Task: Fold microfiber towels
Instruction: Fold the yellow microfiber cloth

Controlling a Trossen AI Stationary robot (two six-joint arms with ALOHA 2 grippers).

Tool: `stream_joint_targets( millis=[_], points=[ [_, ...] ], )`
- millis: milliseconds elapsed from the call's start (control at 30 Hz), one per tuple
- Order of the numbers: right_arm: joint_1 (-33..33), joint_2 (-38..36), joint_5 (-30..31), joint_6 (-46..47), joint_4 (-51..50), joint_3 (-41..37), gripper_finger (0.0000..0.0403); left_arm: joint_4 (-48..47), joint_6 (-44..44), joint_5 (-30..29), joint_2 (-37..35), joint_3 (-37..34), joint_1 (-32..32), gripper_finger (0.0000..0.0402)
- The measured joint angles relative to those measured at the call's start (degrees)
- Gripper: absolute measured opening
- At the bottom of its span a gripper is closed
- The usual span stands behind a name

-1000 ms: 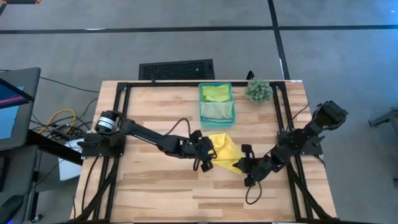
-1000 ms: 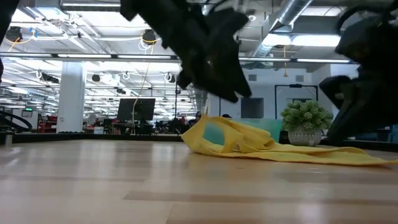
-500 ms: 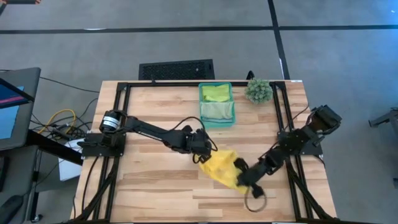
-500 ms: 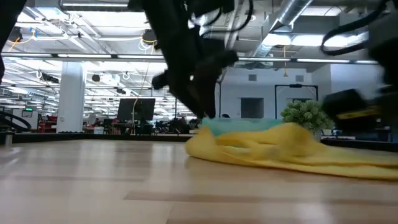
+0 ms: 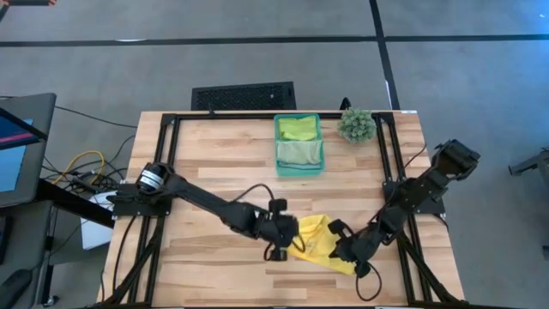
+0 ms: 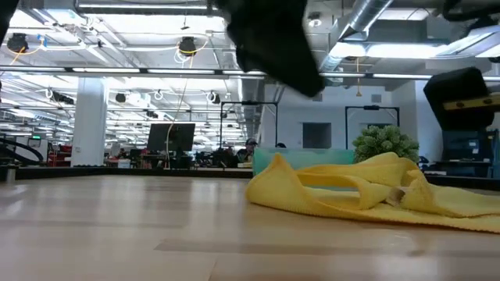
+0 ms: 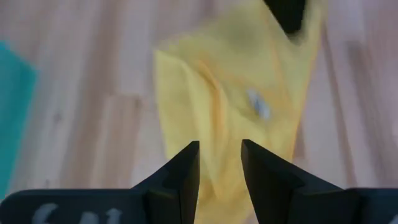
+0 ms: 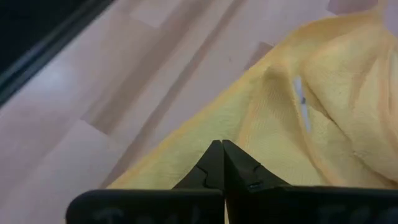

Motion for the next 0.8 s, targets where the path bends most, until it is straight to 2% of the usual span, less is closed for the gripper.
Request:
stream_joint_targets(
  millis=[167,333,433,500,567,667,733,800],
  points=[
    [-2.32,2.69,0.31,0.09,0.33,0.02,0.0013,-0.02,1.61,-0.52,4.28,-0.09,-0.73,0.0111],
    [-3.69,5.03,0.24,1.98,0.68,0.07,0.0013,0.71,-0.25,8.93,9.04,-0.18,2.90,0.0105],
    [-4.13,5.29,0.24,2.14,0.08,0.04,0.0013,1.68,-1.43,14.35,10.06,-0.18,4.78,0.0080],
    [-4.14,5.24,0.28,2.12,-0.03,0.07,0.0013,1.53,-1.58,14.86,10.09,-0.18,5.27,0.0052],
    [-4.09,4.98,0.31,1.66,0.17,0.07,0.0013,0.00,-0.26,13.44,9.98,0.08,5.27,0.0018],
    [-3.98,4.96,0.31,1.55,0.28,0.09,0.0013,-5.56,1.62,7.50,9.79,3.40,4.00,0.0007],
    [-4.02,4.96,0.33,1.59,0.05,0.09,0.0013,-11.34,3.42,0.44,9.61,7.54,2.23,0.0005],
    [-4.02,4.97,0.36,1.59,-0.12,0.09,0.0013,-17.17,4.70,-9.01,9.50,11.64,-0.07,0.0002]
  ],
)
